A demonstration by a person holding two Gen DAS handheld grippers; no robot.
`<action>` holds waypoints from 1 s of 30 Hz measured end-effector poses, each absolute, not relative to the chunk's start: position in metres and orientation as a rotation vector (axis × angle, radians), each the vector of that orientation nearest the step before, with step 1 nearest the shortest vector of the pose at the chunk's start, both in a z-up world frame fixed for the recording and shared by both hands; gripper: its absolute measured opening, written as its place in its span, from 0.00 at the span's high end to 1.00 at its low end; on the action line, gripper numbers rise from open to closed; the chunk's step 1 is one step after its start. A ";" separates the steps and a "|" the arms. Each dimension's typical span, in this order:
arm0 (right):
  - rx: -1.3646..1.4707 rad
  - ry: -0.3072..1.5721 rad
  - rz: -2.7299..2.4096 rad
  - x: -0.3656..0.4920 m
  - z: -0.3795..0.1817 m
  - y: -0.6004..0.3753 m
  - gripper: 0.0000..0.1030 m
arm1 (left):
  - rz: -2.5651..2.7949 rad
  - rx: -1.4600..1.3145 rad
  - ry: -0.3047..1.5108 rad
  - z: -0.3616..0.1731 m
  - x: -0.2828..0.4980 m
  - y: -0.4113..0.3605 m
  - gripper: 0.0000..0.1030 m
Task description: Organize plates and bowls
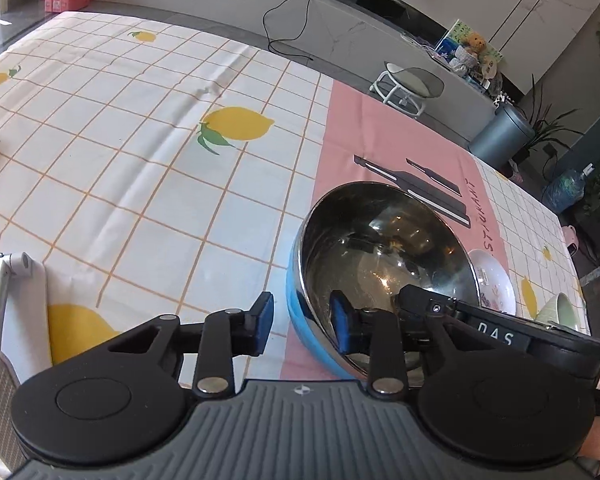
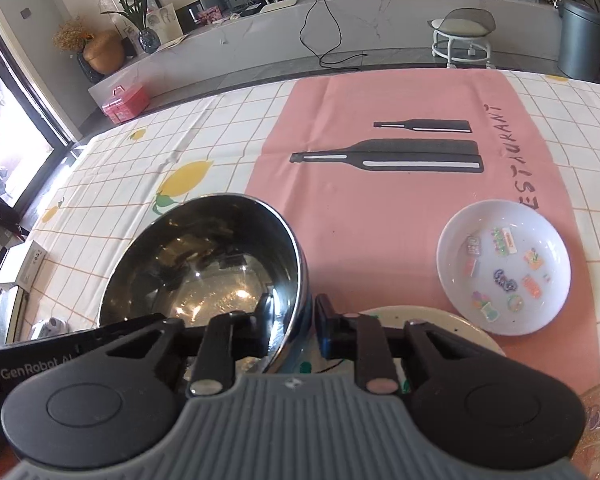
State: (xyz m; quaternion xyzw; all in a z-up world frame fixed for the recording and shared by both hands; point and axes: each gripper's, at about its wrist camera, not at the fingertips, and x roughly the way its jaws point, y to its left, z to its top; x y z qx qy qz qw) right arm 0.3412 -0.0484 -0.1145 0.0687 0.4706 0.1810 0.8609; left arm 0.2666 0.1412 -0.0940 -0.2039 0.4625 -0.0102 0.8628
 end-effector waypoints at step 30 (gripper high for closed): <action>0.169 0.845 0.481 0.289 -0.059 -0.054 0.87 | 0.046 -0.284 0.886 -0.040 0.211 0.130 0.92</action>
